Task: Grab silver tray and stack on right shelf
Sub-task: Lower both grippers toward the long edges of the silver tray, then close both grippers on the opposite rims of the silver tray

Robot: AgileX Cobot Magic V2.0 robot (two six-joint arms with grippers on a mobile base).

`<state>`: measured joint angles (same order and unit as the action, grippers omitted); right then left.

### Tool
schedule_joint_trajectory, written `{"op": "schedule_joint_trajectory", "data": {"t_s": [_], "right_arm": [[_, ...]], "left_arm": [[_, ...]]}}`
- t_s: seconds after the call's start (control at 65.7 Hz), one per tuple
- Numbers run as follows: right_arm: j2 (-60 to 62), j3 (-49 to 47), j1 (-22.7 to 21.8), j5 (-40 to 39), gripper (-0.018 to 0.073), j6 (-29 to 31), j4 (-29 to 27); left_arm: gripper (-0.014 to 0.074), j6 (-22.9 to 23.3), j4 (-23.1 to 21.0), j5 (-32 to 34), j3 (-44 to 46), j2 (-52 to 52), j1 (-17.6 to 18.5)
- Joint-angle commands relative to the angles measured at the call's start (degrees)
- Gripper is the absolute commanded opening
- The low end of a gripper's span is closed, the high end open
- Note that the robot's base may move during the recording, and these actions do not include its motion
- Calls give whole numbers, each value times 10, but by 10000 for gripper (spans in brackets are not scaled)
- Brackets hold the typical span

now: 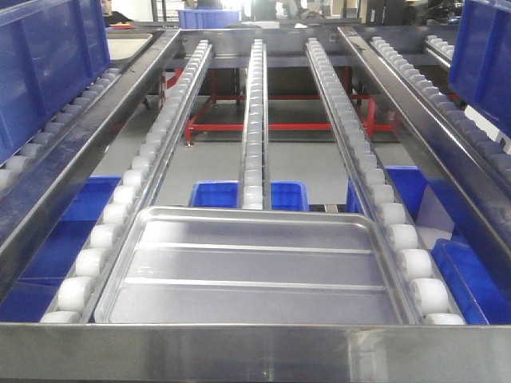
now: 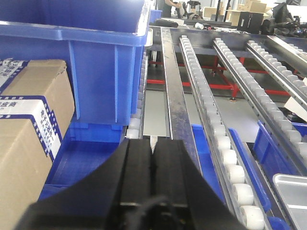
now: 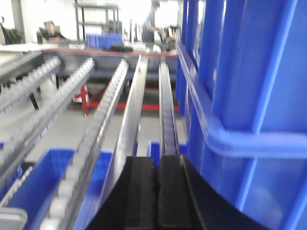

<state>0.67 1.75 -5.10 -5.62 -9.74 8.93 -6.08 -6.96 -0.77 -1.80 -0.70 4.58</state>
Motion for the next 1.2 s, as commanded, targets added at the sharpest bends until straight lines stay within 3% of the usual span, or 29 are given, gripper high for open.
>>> {"op": "schedule_joint_trajectory", "data": {"t_s": [0.0,0.183,0.381,0.502,0.579,0.883,0.974,1.081,1.188], "right_arm": [[9,-16,2,-55,53,-15,5],[-48,-138,21,142,53,-41,1],[-215,-254,61,335,53,-40,-63],[-332,-300,90,413,53,-40,-67],[-391,-317,101,448,53,-40,-67],[-481,-320,101,449,53,-40,-111],[-507,-327,105,439,57,-40,-134],[-555,-346,127,420,60,-41,-138],[-611,-371,169,397,71,-67,-134]], "left_arm": [[-100,0,-4,23,8,-4,6],[-100,0,-12,-221,156,63,6],[-100,-3,-37,-342,325,246,6],[-100,-4,-64,-467,409,379,6],[-100,-4,-75,-511,442,449,6],[-100,-7,-191,-501,451,646,6],[-100,-46,-224,-450,451,676,15],[-92,-40,-225,-391,451,698,63],[-92,33,-179,-348,451,721,149]]}}
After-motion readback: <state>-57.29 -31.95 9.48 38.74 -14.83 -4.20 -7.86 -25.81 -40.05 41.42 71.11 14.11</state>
